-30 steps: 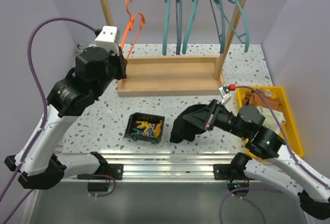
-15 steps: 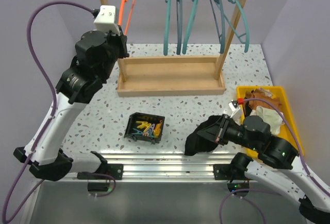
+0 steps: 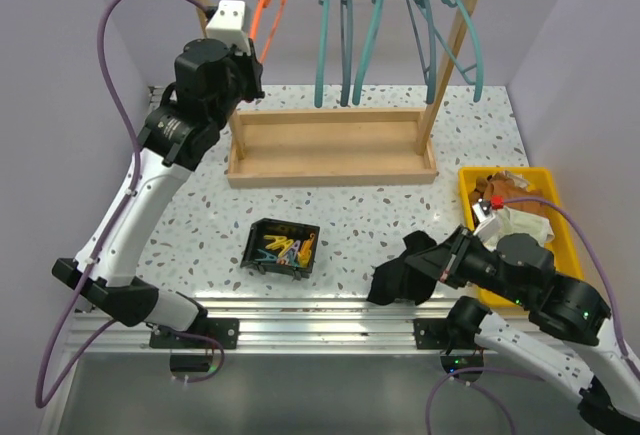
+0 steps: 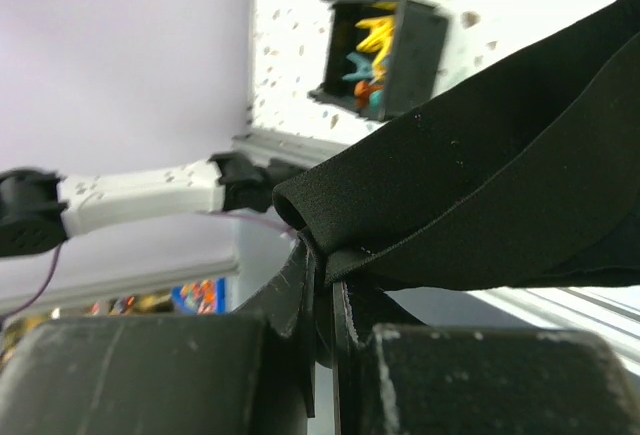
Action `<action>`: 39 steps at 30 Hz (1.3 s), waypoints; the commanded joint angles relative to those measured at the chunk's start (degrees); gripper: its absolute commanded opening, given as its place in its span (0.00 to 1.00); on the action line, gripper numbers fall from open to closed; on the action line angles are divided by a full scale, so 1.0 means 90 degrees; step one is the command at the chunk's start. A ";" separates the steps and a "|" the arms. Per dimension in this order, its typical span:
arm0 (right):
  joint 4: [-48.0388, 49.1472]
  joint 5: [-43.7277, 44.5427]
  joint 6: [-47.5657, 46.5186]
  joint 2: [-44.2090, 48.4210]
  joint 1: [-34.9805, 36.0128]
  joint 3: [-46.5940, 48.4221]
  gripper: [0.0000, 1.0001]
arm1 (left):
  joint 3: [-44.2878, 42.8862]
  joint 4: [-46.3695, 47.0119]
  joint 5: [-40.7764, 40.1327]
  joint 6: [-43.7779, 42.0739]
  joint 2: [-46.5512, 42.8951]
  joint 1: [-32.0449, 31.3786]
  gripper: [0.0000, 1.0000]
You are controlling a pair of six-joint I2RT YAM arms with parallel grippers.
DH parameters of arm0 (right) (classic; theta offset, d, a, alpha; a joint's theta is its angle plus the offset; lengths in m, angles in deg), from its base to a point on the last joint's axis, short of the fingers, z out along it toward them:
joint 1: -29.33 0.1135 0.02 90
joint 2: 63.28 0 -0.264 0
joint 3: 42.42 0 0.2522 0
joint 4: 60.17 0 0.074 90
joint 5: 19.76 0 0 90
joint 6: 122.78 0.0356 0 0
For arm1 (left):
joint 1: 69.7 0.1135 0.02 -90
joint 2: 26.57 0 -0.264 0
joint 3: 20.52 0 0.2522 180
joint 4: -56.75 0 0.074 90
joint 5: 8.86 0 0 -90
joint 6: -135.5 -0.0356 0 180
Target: Remove the underwear clipped to the hanger
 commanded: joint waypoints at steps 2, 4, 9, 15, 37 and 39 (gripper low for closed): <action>-0.1081 0.1107 -0.0175 -0.0303 -0.0031 0.0741 0.00 | -0.0250 0.0580 0.0516 0.0298 -0.0147 0.0050 0.10; -0.1482 0.1372 -0.0350 -0.0693 -0.0031 0.1102 0.00 | -0.0035 0.0599 0.0615 0.0405 -0.0274 0.0050 0.50; -0.1863 0.2259 -0.0721 -0.1611 -0.0040 0.1639 0.00 | 0.0492 0.0795 0.0801 0.0572 -0.1074 0.0050 1.00; -0.2682 0.4213 -0.0624 -0.2716 -0.0021 0.2791 0.00 | 0.0911 0.0560 0.1288 0.0981 -0.2119 0.0059 1.00; -0.1894 0.3748 -0.3485 -0.4855 -0.5419 0.3302 0.00 | 0.2924 -0.0786 0.2979 0.2515 -0.5294 0.0050 1.00; -0.1757 0.3717 -0.3544 -0.4972 -0.5965 0.2970 0.00 | 0.3051 -0.0797 0.3037 0.2583 -0.5401 0.0059 1.00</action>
